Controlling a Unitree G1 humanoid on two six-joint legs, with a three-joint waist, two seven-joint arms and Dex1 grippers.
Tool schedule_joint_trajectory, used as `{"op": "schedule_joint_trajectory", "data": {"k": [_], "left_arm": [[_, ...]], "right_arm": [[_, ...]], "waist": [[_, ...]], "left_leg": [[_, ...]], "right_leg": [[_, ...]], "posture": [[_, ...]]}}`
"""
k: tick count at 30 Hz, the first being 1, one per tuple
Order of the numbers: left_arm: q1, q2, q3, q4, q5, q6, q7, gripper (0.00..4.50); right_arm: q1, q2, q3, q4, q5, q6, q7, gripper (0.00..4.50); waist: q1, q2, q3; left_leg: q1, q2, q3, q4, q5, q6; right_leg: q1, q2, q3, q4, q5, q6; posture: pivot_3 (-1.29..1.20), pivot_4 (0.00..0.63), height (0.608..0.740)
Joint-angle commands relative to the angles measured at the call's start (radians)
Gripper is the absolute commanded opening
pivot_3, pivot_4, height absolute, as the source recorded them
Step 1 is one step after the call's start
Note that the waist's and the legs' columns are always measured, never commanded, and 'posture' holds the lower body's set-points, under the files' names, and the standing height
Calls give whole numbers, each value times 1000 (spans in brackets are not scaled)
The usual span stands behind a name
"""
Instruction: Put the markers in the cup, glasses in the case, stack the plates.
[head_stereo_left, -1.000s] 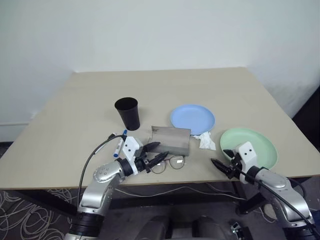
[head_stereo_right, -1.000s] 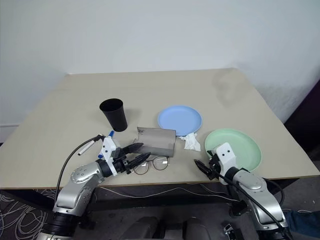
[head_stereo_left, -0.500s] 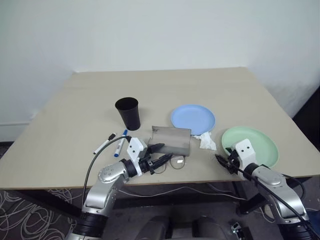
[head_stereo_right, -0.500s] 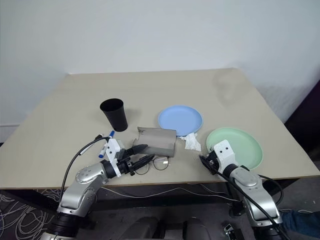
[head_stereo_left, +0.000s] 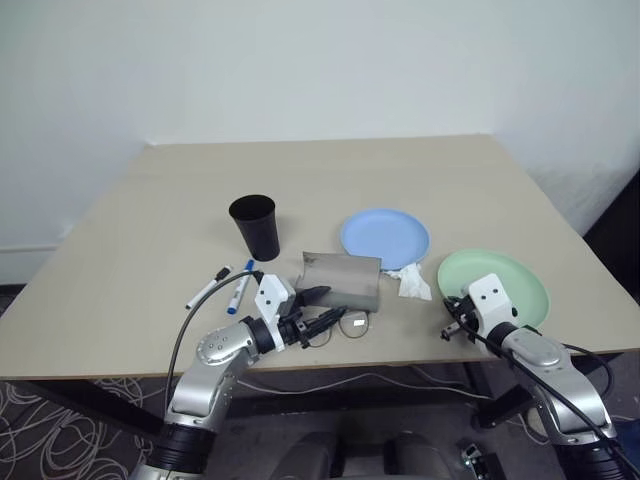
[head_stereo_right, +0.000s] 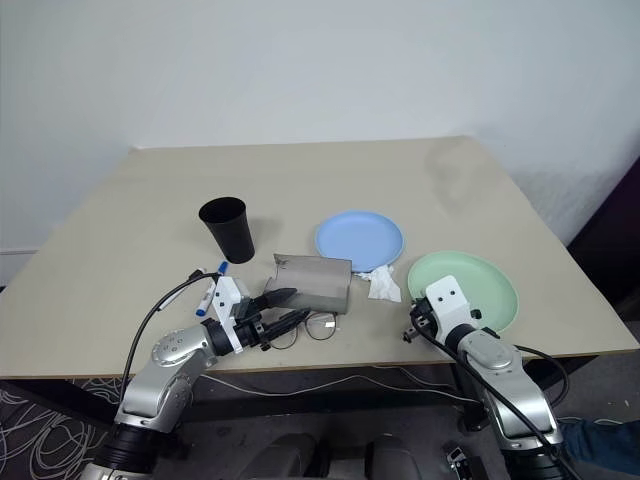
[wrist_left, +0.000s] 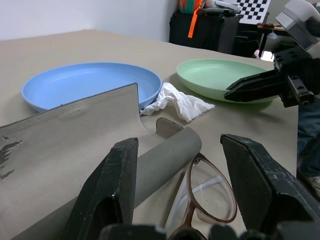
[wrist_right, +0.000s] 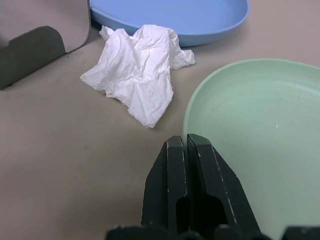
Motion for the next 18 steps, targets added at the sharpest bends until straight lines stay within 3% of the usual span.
{"op": "schedule_joint_trajectory", "data": {"k": [1,7,15,18], "left_arm": [[-24,3,6,-19,-1,-19,-2,2761],[-39,0,7,-6,4,-25,0,2761],[-56,6,16,12,5,-27,3,2761],[-60,5,16,14,7,-30,8,2761]], "right_arm": [[-54,-3,-27,-5,-40,-44,-43,42],[-165,-58,-5,100,-97,-184,-12,42],[-425,-86,104,428,-68,-473,296,42],[-592,-29,139,688,-59,-592,411,42]], "waist": [[1,0,0],[0,0,0],[-6,-1,0],[-9,-1,0]], "left_leg": [[0,0,0,0,0,0],[0,0,1,0,0,0],[1,1,-2,2,0,0],[2,1,-2,4,0,1]], "right_leg": [[0,0,0,0,0,0],[0,-1,-1,-2,0,0],[2,1,-4,-4,0,0],[2,2,-7,-4,0,1]], "posture": [[0,0,738],[0,0,738],[0,0,738],[0,0,738]]}}
